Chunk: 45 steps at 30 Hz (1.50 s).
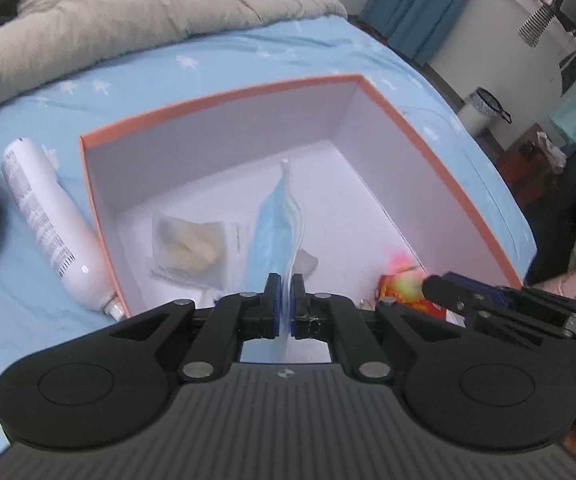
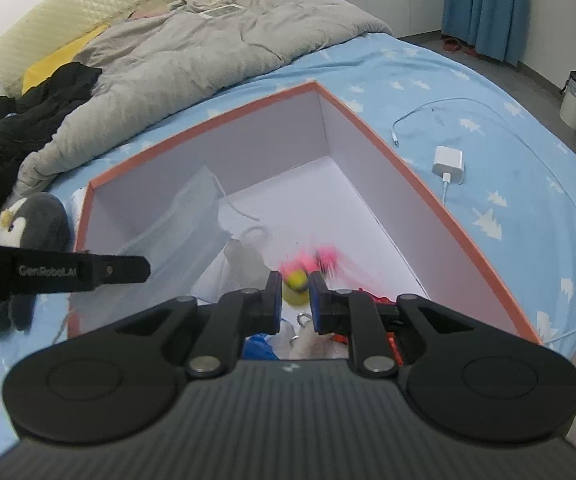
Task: Organize soft objects
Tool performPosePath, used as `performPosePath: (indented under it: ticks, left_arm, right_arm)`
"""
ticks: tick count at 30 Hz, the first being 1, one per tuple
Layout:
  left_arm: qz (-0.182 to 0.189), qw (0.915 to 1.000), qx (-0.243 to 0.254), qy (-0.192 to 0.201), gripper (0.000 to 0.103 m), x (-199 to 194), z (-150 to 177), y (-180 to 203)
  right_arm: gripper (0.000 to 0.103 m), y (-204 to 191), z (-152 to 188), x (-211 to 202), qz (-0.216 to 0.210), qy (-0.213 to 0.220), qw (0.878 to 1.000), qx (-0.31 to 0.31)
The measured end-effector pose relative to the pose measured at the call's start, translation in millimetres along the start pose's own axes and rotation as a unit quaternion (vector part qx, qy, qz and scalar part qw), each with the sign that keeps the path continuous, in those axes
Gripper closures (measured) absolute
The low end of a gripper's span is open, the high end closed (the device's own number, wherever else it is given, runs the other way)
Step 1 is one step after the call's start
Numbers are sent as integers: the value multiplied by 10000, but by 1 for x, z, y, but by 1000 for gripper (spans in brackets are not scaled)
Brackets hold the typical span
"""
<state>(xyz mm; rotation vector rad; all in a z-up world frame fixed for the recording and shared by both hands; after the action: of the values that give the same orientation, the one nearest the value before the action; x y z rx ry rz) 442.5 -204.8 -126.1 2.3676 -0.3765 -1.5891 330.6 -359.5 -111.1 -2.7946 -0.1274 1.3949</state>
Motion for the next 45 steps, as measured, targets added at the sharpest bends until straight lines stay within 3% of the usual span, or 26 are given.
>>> performPosePath:
  ticks: [1, 2, 3, 5, 10, 15, 24, 29, 45]
  left_arm:
    - [-47, 10000, -13, -75, 93, 0, 0, -2]
    - [-74, 9999, -28, -122, 82, -1, 0, -2]
    - [-58, 9999, -21, -129, 62, -4, 0, -2]
    - [42, 10000, 64, 19, 48, -17, 1, -3]
    - [-52, 9989, 309, 353, 48, -59, 4, -4]
    - [112, 9962, 464, 725, 48, -116, 10, -1]
    - [238, 9819, 1057, 1554, 48, -228, 44, 12]
    - [381, 9778, 982, 1811, 48, -274, 71, 6]
    - [452, 9654, 980, 2373, 48, -335, 186, -9]
  right_arm:
    - [78, 0, 0, 1, 17, -18, 10000, 11]
    - [73, 0, 1, 1, 18, -37, 10000, 46]
    - [64, 0, 3, 0, -18, -42, 9999, 93]
    - [61, -2, 6, -5, -119, 6, 9999, 115]
    - [61, -7, 3, -30, -1, 228, 9997, 44]
    - [61, -15, -3, -75, 80, 707, 9975, -19]
    - [61, -46, -4, -173, 126, 1528, 9877, -295]
    - [61, -59, 5, -216, 169, 1813, 9826, -373]
    - [61, -88, 77, -276, 199, 2239, 9738, -354]
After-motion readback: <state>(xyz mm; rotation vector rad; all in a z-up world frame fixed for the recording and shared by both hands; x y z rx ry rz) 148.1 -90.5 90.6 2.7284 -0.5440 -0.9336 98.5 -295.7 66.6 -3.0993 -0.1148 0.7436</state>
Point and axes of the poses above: each gripper's, at about its wrist camera, not at the fingertips, and x roughly the way its jaws point, y to its right, z to its underside, the point moved 1 cm from there along x, roughly the way its jaws point, and after that the axes turned 11 degrees about -x, right-handed, at the moved point
